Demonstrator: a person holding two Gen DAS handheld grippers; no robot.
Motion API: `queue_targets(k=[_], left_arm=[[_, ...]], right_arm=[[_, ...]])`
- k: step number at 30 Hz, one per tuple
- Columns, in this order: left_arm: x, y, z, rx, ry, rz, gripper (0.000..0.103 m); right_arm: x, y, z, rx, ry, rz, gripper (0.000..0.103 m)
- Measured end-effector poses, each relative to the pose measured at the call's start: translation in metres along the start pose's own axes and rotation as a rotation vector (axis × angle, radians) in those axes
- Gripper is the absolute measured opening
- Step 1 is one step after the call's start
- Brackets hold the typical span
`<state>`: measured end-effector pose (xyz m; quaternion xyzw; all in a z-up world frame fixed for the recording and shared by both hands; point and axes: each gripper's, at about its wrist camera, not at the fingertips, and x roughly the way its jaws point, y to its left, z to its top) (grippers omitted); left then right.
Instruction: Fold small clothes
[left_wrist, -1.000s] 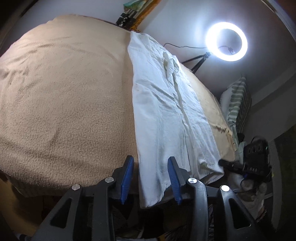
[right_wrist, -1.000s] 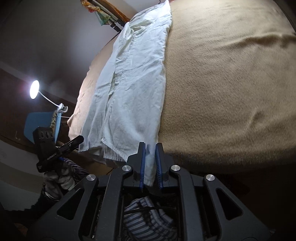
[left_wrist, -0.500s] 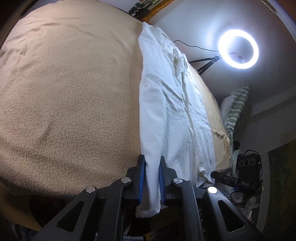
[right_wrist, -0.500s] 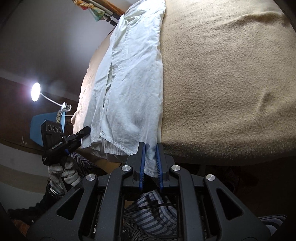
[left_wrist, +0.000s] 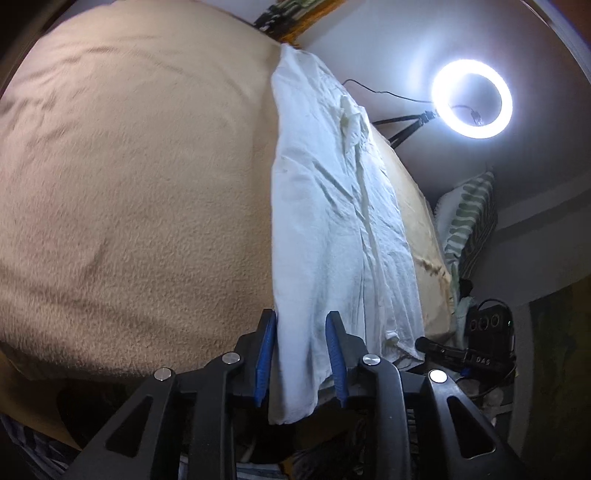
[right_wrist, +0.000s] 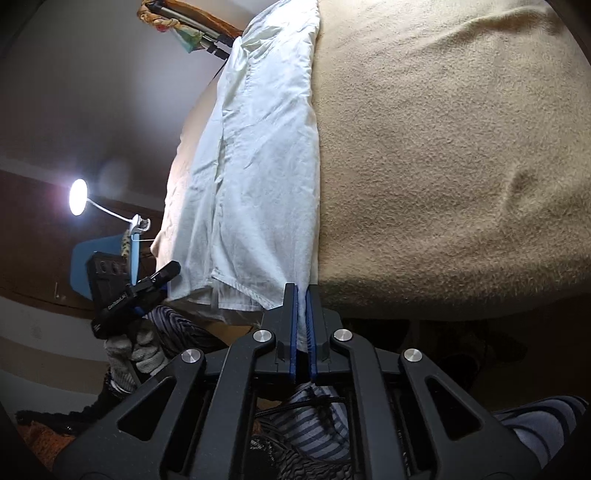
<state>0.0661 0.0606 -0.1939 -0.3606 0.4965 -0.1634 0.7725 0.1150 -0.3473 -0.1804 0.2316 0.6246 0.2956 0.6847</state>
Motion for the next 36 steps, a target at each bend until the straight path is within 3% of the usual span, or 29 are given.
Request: queue_targets(k=[7,10,12,22,36], left_arm=[[0.005,-0.005,-0.007,0.063,0.061,0.002,0.012],[0.004,-0.013,-0.004,0.085,0.067,0.004,0.005],[0.000,-0.017,-0.001,0.083,0.070,-0.016,0.003],[-0.016,-0.046,0.038,0.090,0.034,-0.128,0.002],[0.004,-0.052,0.132,0.086,-0.053,-0.146,0.002]], right_arm=[[0.008,0.003,0.005,-0.008,0.054,-0.047,0.012],[0.010,0.008,0.006,-0.023,0.063,-0.006,0.014],[0.007,0.010,0.008,-0.023,0.053,0.026,0.010],[-0.025,0.021,0.041,0.008,-0.095,0.171,0.008],[-0.011,0.046,0.135,-0.029,-0.252,0.114,0.008]])
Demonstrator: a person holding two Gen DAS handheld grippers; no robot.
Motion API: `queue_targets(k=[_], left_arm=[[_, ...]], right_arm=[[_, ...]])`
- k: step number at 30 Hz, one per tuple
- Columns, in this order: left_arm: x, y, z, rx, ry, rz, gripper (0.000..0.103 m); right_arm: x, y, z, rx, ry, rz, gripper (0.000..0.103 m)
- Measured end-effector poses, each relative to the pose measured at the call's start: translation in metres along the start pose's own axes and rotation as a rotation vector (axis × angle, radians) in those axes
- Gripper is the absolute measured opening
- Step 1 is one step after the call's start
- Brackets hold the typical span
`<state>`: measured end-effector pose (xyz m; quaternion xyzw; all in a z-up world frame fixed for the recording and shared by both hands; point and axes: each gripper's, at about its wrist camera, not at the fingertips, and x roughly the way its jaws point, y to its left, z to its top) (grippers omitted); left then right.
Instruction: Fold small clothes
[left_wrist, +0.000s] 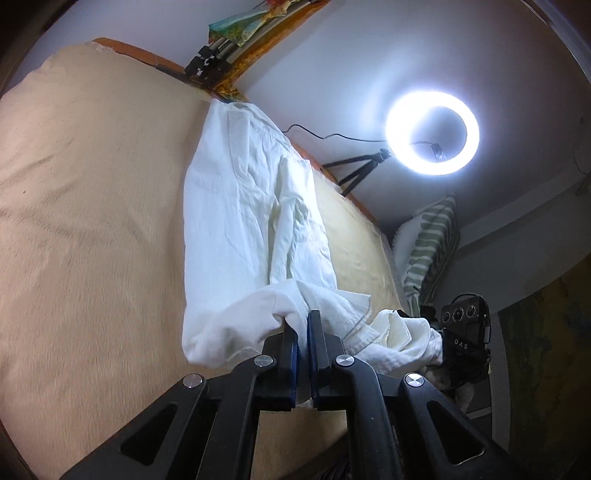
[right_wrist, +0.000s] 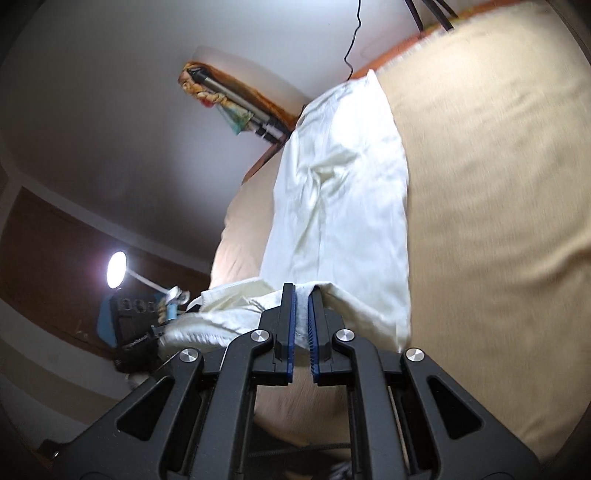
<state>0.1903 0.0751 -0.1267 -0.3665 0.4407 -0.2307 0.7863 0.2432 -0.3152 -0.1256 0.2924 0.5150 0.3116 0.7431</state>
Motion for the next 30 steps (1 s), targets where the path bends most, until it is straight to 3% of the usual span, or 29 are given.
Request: queue_targets(k=[11,16,18,19,20,21,25,30], left_arm=[[0.043,0.029,0.037,-0.039,-0.017,0.036,0.002],[0.048,0.044,0.044,-0.086,-0.037,0.010,0.026],[0.042,0.046,0.050,-0.101,-0.066,-0.008,0.034],[0.037,0.046,0.054,-0.094,-0.088,-0.009,0.036],[0.031,0.045,0.057,-0.084,-0.111,-0.004,0.044],[0.026,0.044,0.060,-0.072,-0.133,0.004,0.050],[0.016,0.043,0.062,-0.003,-0.152,0.055,0.050],[0.037,0.041,0.047,0.069,-0.088,0.137,0.050]], right_arm=[[0.049,-0.027,0.041,0.049,-0.006,-0.080,0.008],[0.053,-0.034,0.051,0.066,-0.005,-0.063,0.011],[0.051,-0.040,0.054,0.095,-0.013,-0.038,0.019],[0.047,-0.042,0.055,0.101,-0.032,-0.034,0.028],[0.042,-0.043,0.056,0.095,-0.055,-0.042,0.034],[0.038,-0.043,0.056,0.085,-0.070,-0.052,0.035],[0.030,-0.034,0.055,0.005,-0.075,-0.095,0.035],[0.047,-0.022,0.046,-0.113,-0.010,-0.212,0.035]])
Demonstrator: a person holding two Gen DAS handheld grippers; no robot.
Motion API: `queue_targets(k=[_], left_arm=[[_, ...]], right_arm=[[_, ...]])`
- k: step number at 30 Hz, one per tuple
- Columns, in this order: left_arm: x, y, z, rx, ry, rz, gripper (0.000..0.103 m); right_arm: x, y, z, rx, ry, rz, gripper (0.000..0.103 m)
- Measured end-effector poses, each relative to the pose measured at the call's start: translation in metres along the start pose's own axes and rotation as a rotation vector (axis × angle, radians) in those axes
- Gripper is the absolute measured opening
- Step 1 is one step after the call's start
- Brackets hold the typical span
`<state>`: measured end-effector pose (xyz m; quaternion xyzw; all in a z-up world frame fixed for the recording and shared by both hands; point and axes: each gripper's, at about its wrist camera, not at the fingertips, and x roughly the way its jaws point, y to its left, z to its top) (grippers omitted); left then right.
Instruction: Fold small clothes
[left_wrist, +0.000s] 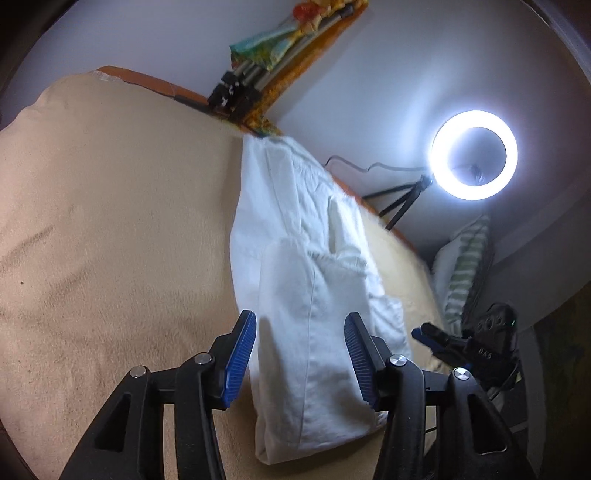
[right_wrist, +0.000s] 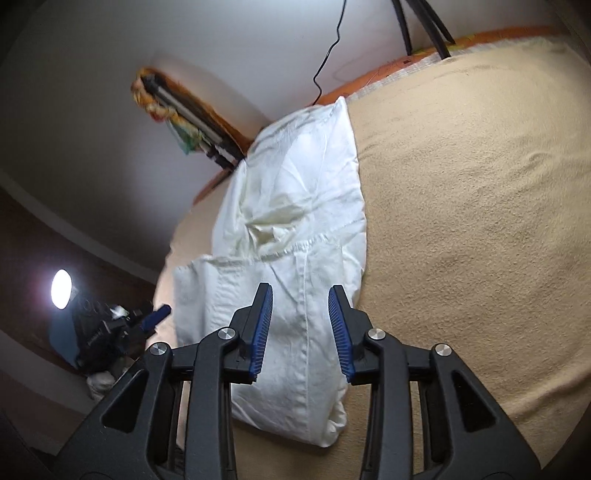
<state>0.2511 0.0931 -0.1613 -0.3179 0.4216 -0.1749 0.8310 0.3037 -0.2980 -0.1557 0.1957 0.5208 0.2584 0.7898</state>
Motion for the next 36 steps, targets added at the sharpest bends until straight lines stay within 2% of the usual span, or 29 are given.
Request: queue_targets(k=[5,8,11,14,17,20,22,23,24,26,28,29,30,32,33,35,36], left_arm=[[0.016,-0.020,-0.010,0.120,0.019,0.058,0.049],[0.028,-0.016,-0.011,0.117,0.046,0.068,0.032],[0.030,-0.006,-0.009,0.073,0.052,0.056,0.026],[0.024,-0.005,-0.007,0.070,0.028,0.067,0.027],[0.019,-0.011,-0.008,0.092,0.006,0.078,0.040],[0.024,-0.011,-0.009,0.099,0.019,0.094,0.040],[0.026,-0.009,-0.010,0.091,0.025,0.092,0.037],[0.027,-0.011,-0.010,0.098,0.030,0.084,0.030],[0.028,-0.013,-0.011,0.119,0.028,0.093,0.024],[0.029,-0.018,-0.013,0.159,0.025,0.106,0.017],[0.030,-0.017,-0.013,0.151,0.032,0.090,0.012],[0.029,-0.012,-0.011,0.116,0.042,0.049,0.008],[0.026,-0.005,-0.009,0.041,0.055,-0.044,0.007],[0.021,0.018,-0.005,-0.180,0.071,-0.342,0.007],[0.020,0.026,-0.004,-0.225,0.069,-0.405,0.007],[0.025,0.038,-0.001,-0.230,0.074,-0.402,0.007],[0.030,0.046,-0.001,-0.242,0.089,-0.374,0.007]], right_arm=[[0.013,0.010,-0.003,-0.068,0.027,-0.063,0.034],[0.017,0.011,-0.005,-0.087,0.034,-0.095,0.034],[0.016,0.008,-0.005,-0.079,0.028,-0.112,0.034],[0.013,0.005,-0.004,-0.067,0.013,-0.118,0.034],[0.014,0.003,-0.003,-0.063,0.016,-0.104,0.034],[0.018,0.007,-0.004,-0.081,0.028,-0.108,0.034],[0.019,0.009,-0.005,-0.093,0.030,-0.115,0.031],[0.019,0.010,-0.005,-0.098,0.032,-0.116,0.024],[0.019,0.011,-0.005,-0.102,0.033,-0.119,0.021],[0.019,0.011,-0.005,-0.103,0.031,-0.115,0.016],[0.018,0.011,-0.005,-0.101,0.031,-0.103,0.012],[0.017,0.010,-0.006,-0.097,0.027,-0.088,0.010],[0.015,0.009,-0.005,-0.085,0.023,-0.065,0.009],[0.008,0.004,-0.004,-0.042,0.010,0.006,0.007],[0.006,0.000,-0.003,-0.023,0.002,0.028,0.007],[0.006,-0.007,-0.002,0.008,-0.006,0.040,0.007],[0.007,-0.011,-0.002,0.028,-0.004,0.045,0.007]])
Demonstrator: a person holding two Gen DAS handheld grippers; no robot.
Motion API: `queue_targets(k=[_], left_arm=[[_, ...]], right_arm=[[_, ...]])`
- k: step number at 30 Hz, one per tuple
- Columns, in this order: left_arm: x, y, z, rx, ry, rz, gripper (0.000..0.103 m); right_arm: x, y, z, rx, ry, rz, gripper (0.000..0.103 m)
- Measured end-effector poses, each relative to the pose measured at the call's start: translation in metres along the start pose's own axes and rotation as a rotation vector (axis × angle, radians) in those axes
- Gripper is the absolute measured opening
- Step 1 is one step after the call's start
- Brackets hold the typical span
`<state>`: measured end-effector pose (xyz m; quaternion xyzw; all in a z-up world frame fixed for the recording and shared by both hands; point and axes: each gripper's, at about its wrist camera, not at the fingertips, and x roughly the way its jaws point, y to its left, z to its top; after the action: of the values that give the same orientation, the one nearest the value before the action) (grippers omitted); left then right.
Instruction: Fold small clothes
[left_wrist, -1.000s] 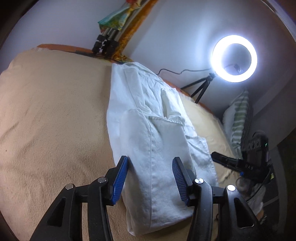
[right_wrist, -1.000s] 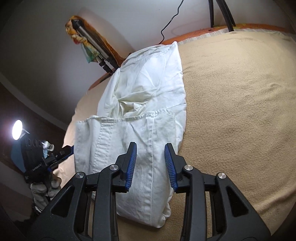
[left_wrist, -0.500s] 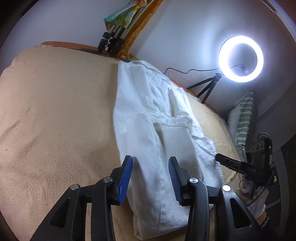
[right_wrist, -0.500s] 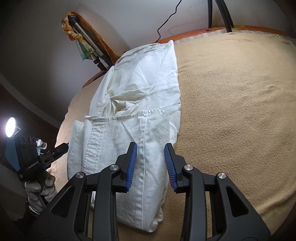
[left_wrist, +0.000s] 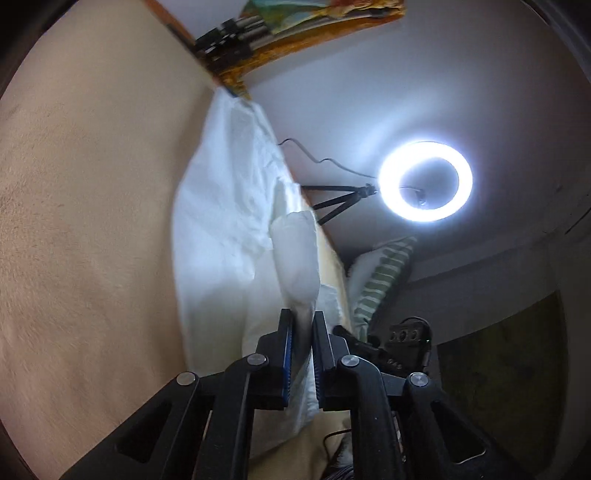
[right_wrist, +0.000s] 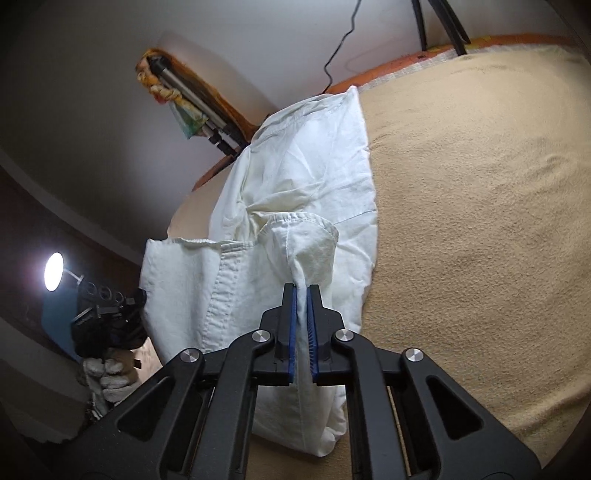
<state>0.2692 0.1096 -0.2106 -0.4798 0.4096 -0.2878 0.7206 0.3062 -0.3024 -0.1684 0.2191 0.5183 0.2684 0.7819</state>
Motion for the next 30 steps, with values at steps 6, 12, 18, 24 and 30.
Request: queue_targets(k=[6,12,18,24,30], left_arm=[[0.009,-0.001,-0.002,0.111,-0.003,0.258,0.033],[0.009,-0.025,-0.004,0.226,-0.060,0.361,0.050],[0.035,-0.020,-0.007,0.272,-0.011,0.418,0.014],[0.011,-0.002,0.007,0.117,-0.041,0.210,0.008],[0.018,-0.003,0.003,0.158,-0.024,0.334,0.033]], right_arm=[[0.007,0.005,0.001,-0.018,0.013,-0.021,0.007],[0.013,0.003,0.005,-0.024,0.022,-0.026,0.007],[0.019,0.005,0.007,-0.030,0.023,-0.038,0.007],[0.005,-0.012,0.012,0.055,-0.036,0.073,0.006],[0.016,-0.011,0.013,-0.023,-0.021,-0.200,0.006]])
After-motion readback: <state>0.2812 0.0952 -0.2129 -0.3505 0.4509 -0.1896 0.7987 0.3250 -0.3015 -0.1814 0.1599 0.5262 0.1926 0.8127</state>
